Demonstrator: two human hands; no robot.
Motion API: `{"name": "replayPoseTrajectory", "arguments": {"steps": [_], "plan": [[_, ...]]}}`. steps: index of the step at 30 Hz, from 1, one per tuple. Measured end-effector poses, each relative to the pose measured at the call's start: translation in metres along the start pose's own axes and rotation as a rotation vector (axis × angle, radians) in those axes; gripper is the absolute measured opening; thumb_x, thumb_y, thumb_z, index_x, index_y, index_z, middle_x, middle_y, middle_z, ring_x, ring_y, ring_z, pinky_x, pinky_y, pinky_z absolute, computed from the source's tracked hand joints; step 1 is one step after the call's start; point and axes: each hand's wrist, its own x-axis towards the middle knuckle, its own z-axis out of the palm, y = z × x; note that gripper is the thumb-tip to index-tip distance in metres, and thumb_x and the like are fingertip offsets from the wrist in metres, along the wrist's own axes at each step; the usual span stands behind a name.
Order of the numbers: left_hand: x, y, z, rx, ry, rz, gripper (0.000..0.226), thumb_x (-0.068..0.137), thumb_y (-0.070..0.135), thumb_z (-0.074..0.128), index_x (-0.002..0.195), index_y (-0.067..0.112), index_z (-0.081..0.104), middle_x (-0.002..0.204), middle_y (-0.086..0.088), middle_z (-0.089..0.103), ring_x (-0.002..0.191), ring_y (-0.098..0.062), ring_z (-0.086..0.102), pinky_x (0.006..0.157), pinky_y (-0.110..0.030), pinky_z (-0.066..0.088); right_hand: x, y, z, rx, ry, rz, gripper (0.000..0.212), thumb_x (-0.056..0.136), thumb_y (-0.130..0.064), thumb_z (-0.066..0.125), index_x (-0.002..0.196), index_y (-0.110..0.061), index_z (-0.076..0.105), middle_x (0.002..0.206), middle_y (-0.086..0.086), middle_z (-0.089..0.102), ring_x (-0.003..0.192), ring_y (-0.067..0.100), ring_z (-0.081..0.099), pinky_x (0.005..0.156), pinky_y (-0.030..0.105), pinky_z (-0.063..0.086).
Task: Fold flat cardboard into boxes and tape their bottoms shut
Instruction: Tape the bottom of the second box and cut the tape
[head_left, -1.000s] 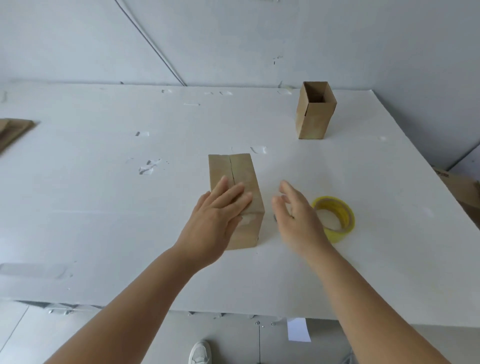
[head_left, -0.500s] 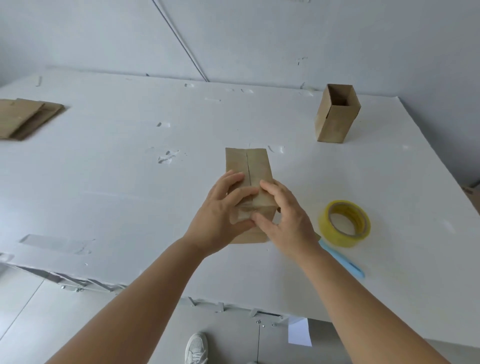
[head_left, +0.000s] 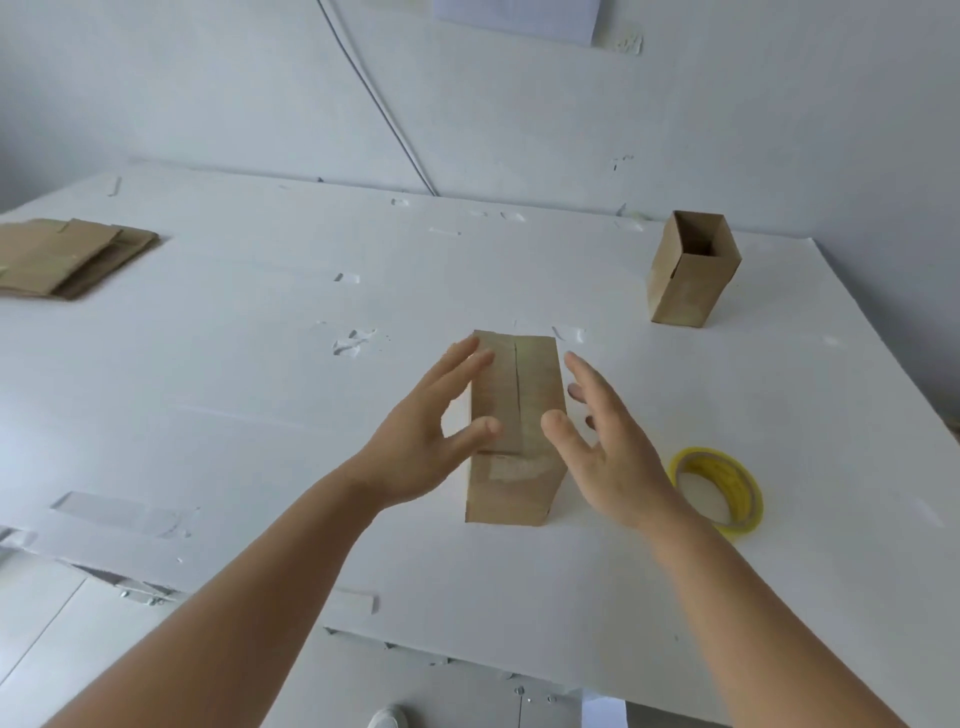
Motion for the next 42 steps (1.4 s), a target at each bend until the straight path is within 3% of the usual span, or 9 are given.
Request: {"name": "replayPoseTrajectory", "arguments": {"steps": [5, 8, 13, 15, 18, 27, 31, 36, 42], "plan": [[0.024, -0.001, 0.019, 0.360, -0.190, -0.033, 0.053, 0.103, 0.034, 0.030, 0.152, 0.018, 0.017, 0.161, 0.002, 0.004, 0.144, -0.003, -0.012, 0.112, -0.016, -0.003, 0.024, -0.008, 0.018, -0.336, -0.194, -0.023, 0.054, 0.103, -0.036, 0.023, 0.152, -0.019, 0.010, 0.160, -0.010, -0.002, 0.139, -0.007, -0.007, 0.109, 0.014, -0.001], [0.024, -0.010, 0.021, 0.307, -0.232, -0.137, 0.064, 0.100, 0.043, 0.034, 0.153, 0.021, 0.007, 0.160, 0.007, -0.012, 0.138, 0.003, -0.022, 0.109, -0.016, -0.008, 0.021, -0.001, 0.021, -0.229, -0.187, 0.147, 0.061, 0.101, -0.041, 0.025, 0.152, -0.026, -0.004, 0.160, -0.009, 0.002, 0.145, 0.007, 0.010, 0.109, 0.019, 0.016], [0.048, -0.009, -0.003, 0.066, -0.195, -0.310, 0.105, 0.079, 0.059, 0.063, 0.152, 0.026, -0.005, 0.153, 0.026, -0.012, 0.143, -0.005, 0.005, 0.113, -0.024, 0.018, 0.034, -0.004, 0.009, -0.096, -0.121, 0.166, 0.077, 0.094, -0.044, 0.044, 0.150, -0.034, -0.008, 0.158, -0.018, 0.003, 0.144, 0.002, 0.009, 0.111, 0.022, 0.015], [0.064, -0.009, -0.008, 0.026, -0.123, -0.338, 0.097, 0.087, 0.049, 0.060, 0.152, 0.022, -0.006, 0.159, 0.014, -0.011, 0.145, -0.013, 0.012, 0.116, -0.039, 0.026, 0.050, -0.009, 0.005, -0.070, -0.141, 0.168, 0.074, 0.094, -0.048, 0.041, 0.149, -0.039, -0.008, 0.157, -0.022, -0.002, 0.143, 0.000, 0.006, 0.108, 0.022, 0.013], [0.080, -0.013, -0.006, 0.185, -0.179, -0.351, 0.076, 0.094, 0.044, 0.050, 0.153, 0.021, 0.010, 0.159, 0.003, 0.013, 0.142, -0.017, 0.024, 0.113, -0.035, 0.027, 0.070, -0.011, 0.006, -0.183, -0.209, 0.198, 0.068, 0.098, -0.047, 0.035, 0.152, -0.031, -0.002, 0.158, -0.018, -0.007, 0.145, 0.006, 0.009, 0.108, 0.026, 0.017], [0.081, -0.019, -0.007, -0.150, -0.162, -0.552, 0.074, 0.087, 0.043, 0.064, 0.147, 0.030, 0.023, 0.140, 0.001, 0.043, 0.118, -0.016, 0.050, 0.091, -0.029, 0.044, 0.081, -0.009, 0.005, 0.058, -0.129, 0.439, 0.054, 0.090, -0.047, 0.050, 0.140, -0.029, 0.036, 0.130, -0.008, 0.054, 0.113, 0.013, 0.055, 0.097, 0.034, 0.046], [0.077, -0.009, -0.012, -0.298, -0.147, -0.566, 0.039, 0.085, 0.036, 0.066, 0.121, 0.034, 0.053, 0.104, 0.001, 0.069, 0.095, -0.019, 0.067, 0.088, -0.045, 0.055, 0.071, -0.017, 0.003, 0.244, -0.024, 0.426, 0.028, 0.086, -0.036, 0.060, 0.114, -0.035, 0.058, 0.108, -0.006, 0.065, 0.095, 0.011, 0.065, 0.086, 0.038, 0.056], [0.087, 0.009, -0.023, -0.354, 0.122, -0.380, 0.024, 0.084, 0.043, 0.066, 0.101, 0.034, 0.053, 0.106, 0.003, 0.063, 0.088, -0.011, 0.066, 0.069, -0.026, 0.052, 0.069, -0.038, 0.001, 0.488, 0.263, 0.237, 0.047, 0.070, -0.035, 0.073, 0.112, -0.039, 0.052, 0.112, -0.017, 0.061, 0.108, 0.000, 0.058, 0.084, 0.023, 0.050], [0.088, 0.007, -0.020, -0.401, 0.159, -0.321, 0.063, 0.068, 0.031, 0.082, 0.123, 0.033, 0.050, 0.115, 0.010, 0.055, 0.106, -0.007, 0.059, 0.080, -0.025, 0.052, 0.074, -0.049, 0.019, 0.358, 0.494, 0.287, 0.065, 0.075, -0.025, 0.075, 0.132, -0.026, 0.045, 0.124, -0.004, 0.054, 0.111, 0.009, 0.056, 0.091, 0.032, 0.051]]}}
